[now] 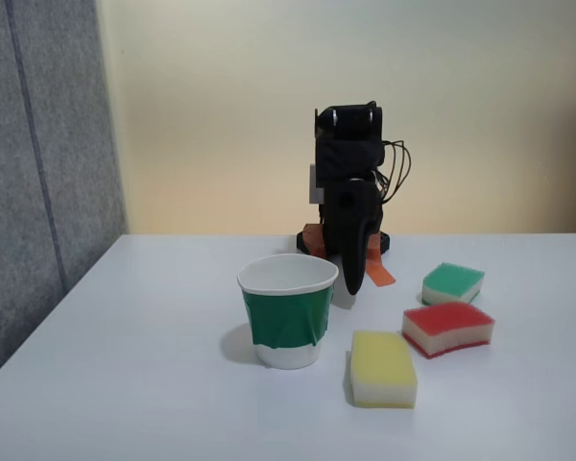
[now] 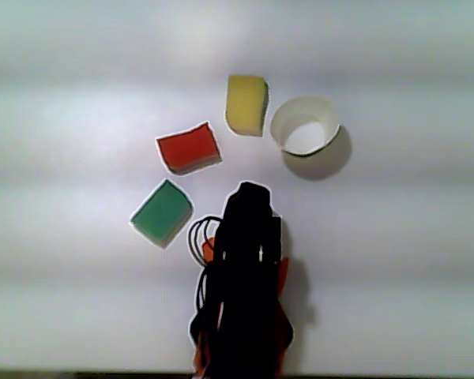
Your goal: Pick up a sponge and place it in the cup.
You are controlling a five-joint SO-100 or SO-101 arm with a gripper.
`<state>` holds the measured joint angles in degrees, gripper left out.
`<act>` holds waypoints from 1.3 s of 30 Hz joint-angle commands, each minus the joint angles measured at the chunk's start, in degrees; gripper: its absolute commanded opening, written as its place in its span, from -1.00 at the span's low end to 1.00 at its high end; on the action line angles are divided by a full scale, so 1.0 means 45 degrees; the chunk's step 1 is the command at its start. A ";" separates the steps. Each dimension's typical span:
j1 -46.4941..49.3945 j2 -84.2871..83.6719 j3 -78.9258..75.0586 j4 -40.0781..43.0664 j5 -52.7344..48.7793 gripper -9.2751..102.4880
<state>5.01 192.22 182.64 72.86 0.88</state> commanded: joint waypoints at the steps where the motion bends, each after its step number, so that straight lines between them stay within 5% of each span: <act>1: 0.0195 0.0156 0.0488 -0.0059 0.0000 -0.83; 13: -0.0176 -0.3437 -0.5469 0.3145 0.1348 -0.83; 27: -0.2813 -1.3555 -1.3203 0.2051 0.0488 -0.83; 39: -0.4434 -1.8711 -1.7168 0.1289 0.0234 -0.68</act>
<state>-13.10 109.34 109.95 78.57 0.97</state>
